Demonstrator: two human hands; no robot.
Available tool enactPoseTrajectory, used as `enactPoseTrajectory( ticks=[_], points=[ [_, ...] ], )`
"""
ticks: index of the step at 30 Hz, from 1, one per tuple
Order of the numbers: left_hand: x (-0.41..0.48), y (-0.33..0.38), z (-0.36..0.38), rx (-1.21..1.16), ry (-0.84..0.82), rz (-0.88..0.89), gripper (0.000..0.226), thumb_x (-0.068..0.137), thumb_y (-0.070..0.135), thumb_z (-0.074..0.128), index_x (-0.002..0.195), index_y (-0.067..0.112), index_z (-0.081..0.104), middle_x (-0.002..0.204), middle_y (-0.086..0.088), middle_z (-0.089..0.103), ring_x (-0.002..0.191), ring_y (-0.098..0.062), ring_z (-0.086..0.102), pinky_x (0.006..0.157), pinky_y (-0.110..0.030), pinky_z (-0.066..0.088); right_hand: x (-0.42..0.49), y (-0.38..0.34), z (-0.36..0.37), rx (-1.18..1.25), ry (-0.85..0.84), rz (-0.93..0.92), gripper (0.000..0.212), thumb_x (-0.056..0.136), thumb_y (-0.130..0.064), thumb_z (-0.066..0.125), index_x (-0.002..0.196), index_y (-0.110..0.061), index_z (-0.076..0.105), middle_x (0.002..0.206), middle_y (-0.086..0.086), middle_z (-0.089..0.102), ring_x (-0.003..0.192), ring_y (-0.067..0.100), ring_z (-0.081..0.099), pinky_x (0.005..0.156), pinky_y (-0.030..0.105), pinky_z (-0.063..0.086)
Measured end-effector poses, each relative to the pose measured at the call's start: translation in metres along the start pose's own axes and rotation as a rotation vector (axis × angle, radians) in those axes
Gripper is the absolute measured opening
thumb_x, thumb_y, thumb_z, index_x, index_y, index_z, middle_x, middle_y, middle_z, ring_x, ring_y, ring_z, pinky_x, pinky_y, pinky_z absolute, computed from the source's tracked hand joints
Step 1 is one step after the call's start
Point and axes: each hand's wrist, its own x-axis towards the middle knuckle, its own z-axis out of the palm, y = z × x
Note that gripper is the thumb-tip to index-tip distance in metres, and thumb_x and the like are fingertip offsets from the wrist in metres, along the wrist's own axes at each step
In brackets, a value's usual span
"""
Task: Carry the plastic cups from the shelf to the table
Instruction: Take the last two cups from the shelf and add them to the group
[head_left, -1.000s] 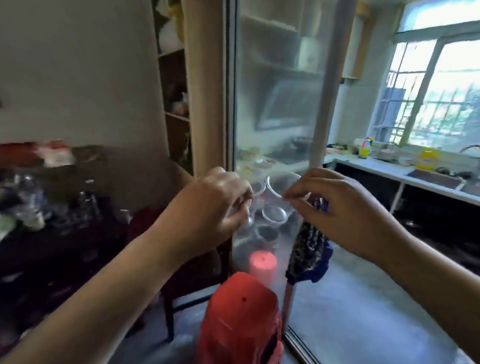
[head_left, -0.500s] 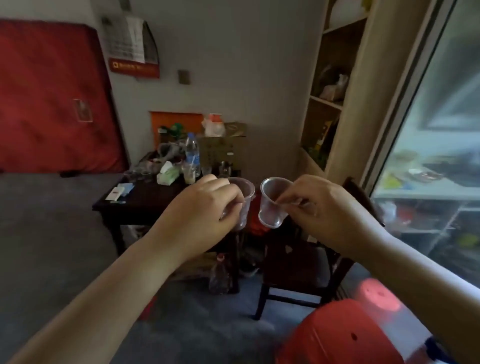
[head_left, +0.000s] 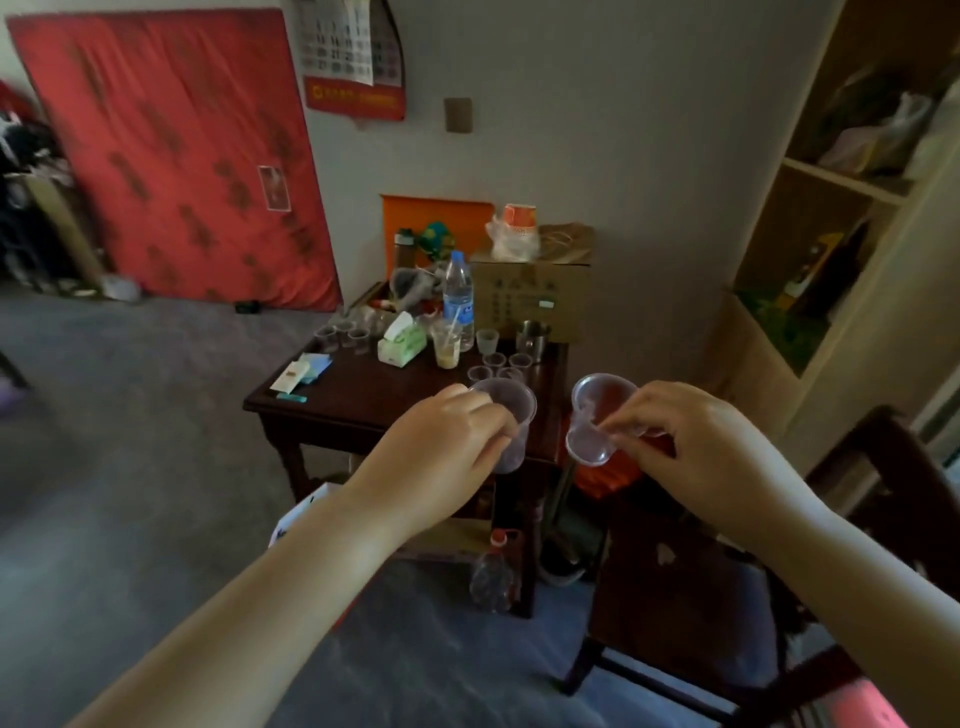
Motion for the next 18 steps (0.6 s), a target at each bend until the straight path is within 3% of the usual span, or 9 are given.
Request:
enactPoseTrajectory(
  ticks=[7, 18],
  points=[
    [0.067, -0.066, 0.062, 0.013, -0.037, -0.070, 0.008, 0.085, 0.016, 0.058, 0.088, 0.018, 0.065, 0.082, 0.005, 0.066, 0.081, -0.015, 0.054, 0.065, -0.029, 0.046, 0.080, 0.085, 0.048, 0.013, -0.057, -0.015, 0.014, 0.083, -0.021, 0.062, 0.095, -0.026, 0.069, 0.091, -0.015, 0.060, 0.087, 0.000, 0.049, 0.070, 0.010, 0.037],
    [0.124, -0.178, 0.138, -0.019, -0.072, -0.125, 0.009, 0.084, 0.019, 0.058, 0.090, 0.019, 0.064, 0.084, 0.007, 0.064, 0.083, -0.013, 0.055, 0.067, -0.026, 0.047, 0.177, 0.159, 0.133, 0.064, -0.119, 0.028, 0.013, 0.082, -0.017, 0.065, 0.093, -0.022, 0.070, 0.089, -0.014, 0.059, 0.086, 0.003, 0.050, 0.072, 0.009, 0.036]
  ],
)
